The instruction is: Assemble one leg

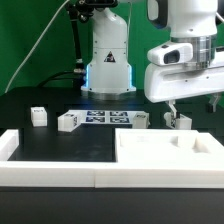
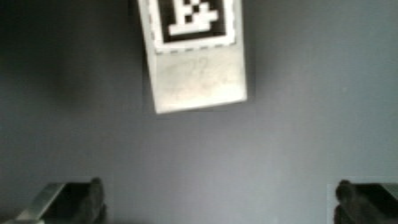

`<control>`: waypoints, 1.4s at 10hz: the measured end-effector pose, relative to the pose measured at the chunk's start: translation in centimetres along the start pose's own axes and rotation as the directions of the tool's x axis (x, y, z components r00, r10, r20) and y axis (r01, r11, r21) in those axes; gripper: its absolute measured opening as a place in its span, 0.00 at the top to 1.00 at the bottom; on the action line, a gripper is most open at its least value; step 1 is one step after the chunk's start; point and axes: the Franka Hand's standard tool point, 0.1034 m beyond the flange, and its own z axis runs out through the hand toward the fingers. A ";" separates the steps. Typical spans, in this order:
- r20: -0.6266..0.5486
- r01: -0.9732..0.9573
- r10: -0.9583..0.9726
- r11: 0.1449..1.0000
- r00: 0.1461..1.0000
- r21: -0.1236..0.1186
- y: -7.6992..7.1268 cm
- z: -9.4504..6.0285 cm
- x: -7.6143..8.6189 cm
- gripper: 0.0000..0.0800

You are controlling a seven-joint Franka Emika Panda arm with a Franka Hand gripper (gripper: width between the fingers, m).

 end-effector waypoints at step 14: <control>0.661 0.041 -0.097 0.994 0.744 0.099 1.0 3.5 -2.9 0.19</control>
Offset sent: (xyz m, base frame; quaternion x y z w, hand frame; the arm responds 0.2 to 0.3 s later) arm 0.0005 -0.0137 -0.0029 -0.0105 -0.2265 -0.0481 0.9728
